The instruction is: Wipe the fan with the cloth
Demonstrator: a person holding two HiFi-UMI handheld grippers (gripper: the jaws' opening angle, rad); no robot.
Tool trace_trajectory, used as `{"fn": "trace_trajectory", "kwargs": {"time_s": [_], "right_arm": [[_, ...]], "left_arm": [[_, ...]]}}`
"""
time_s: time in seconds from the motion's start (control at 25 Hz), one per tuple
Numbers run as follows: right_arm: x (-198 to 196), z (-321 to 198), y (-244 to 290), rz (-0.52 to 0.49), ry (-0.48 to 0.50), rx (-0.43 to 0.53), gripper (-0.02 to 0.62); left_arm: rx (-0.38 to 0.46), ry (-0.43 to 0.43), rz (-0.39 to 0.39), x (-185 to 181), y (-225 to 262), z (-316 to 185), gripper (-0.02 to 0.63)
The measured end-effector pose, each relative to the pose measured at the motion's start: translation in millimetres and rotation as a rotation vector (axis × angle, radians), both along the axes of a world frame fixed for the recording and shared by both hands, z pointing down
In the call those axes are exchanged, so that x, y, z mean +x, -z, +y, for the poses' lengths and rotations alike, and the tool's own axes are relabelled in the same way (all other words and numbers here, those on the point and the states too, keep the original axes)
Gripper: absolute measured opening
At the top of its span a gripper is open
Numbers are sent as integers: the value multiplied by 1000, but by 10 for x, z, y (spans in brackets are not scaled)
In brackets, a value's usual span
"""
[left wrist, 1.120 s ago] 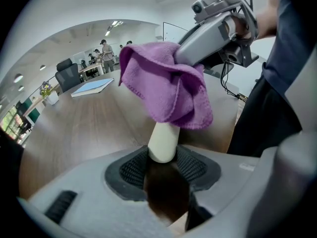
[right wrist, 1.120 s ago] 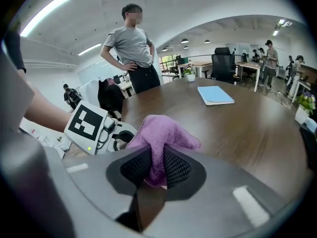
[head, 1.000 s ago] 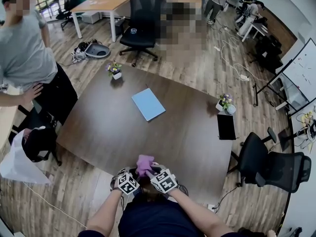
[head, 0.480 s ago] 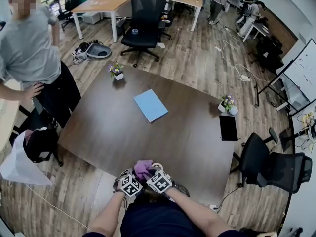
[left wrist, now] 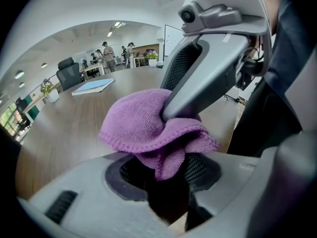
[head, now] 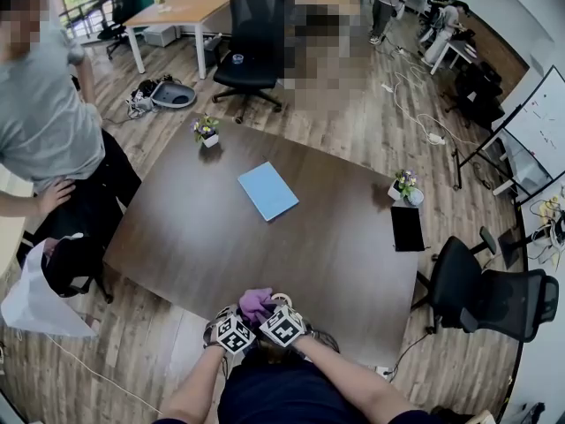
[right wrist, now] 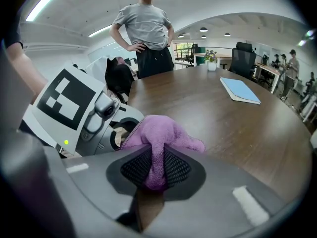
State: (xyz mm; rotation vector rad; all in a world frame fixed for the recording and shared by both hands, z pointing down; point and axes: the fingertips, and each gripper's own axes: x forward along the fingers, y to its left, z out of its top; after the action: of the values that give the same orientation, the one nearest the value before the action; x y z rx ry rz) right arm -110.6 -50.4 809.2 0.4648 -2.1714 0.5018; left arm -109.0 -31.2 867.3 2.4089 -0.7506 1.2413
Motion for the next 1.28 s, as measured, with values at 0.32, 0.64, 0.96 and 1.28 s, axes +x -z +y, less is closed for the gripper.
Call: {"fn": "trace_trajectory", "kwargs": {"time_s": [0.32,0.64,0.96,1.28], "right_arm": [[69,-119,70,9,-3,40,74],[176,-197,107,7,-40,60,74],[416,-367,143,13,-119,92,74],[585,-453,153,13,-161,102,74]], "left_arm": [[-1,2,-2,1,19,-6,173],[-4,2,-4,2,-7,11,173],[-7,7,-6,3,-3,6,173],[-6,8,2,8,-9,-4,173]]}}
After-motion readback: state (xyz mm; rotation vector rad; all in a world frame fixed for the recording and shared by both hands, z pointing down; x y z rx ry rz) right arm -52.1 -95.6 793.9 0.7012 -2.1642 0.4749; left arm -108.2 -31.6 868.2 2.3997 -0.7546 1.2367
